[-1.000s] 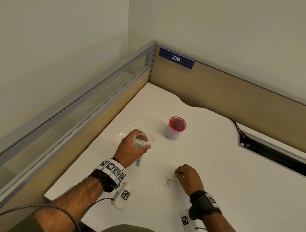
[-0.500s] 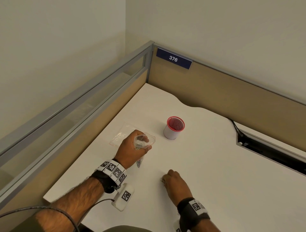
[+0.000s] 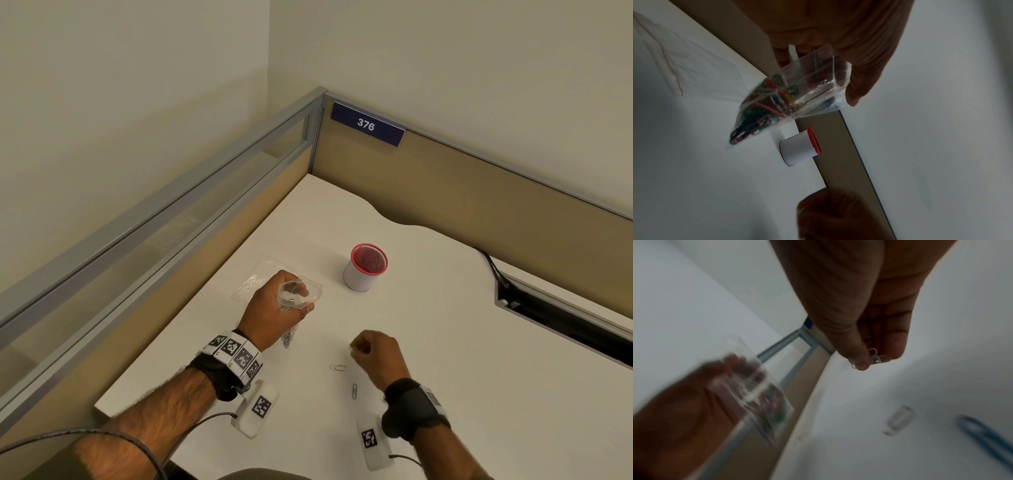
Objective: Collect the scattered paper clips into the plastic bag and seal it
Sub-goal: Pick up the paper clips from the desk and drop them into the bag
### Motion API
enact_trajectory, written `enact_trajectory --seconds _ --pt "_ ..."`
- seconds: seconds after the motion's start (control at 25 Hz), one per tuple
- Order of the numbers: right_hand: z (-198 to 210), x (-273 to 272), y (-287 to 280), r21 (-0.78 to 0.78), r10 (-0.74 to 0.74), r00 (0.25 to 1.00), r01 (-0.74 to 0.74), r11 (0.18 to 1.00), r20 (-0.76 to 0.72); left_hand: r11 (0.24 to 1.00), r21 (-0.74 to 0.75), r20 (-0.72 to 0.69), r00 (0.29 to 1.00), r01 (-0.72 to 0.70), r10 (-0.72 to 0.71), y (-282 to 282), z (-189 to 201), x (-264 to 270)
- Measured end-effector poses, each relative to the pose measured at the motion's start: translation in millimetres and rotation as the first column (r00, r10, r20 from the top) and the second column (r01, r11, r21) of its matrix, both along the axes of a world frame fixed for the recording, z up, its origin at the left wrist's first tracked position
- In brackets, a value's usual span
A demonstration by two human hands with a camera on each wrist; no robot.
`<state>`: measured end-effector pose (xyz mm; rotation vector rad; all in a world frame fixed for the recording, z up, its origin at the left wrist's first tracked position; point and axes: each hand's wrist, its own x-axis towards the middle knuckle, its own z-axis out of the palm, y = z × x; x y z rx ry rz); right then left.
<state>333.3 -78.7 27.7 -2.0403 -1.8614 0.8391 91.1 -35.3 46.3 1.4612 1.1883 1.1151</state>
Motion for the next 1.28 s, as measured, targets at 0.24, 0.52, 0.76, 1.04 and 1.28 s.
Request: enact_trajectory --seconds 0.24,0.52,0.76,1.04,1.28 --pt "89.4 -31.8 21.9 0.278 0.058 0.955 0.027 0.960 -0.291 1.000 0.006 -0.025 0.999 0.022 -0.022 0.6 -1.5 10.3" --pt "118.8 -77.0 33.2 0.388 0.223 0.942 -0.114 0.915 -0.249 0.998 0.021 -0.014 0.998 0.053 -0.053 -0.6 4.2 17.8" --pt "122.2 -76.3 26.8 0.416 0.232 0.948 -0.124 0.901 -0.218 0.999 0.011 -0.001 0.999 0.050 -0.050 -2.4 4.0 14.7" --pt "92.2 -27.7 18.9 0.403 0.079 0.978 0.005 0.915 -0.191 0.999 0.031 0.002 1.000 0.025 -0.025 -4.6 7.5 9.8" --pt "-8.2 13.5 -44.5 -0.110 0.085 0.959 -0.057 0.992 0.271 0.999 0.039 -0.002 1.000 -0.009 0.009 0.9 8.6 0.2"
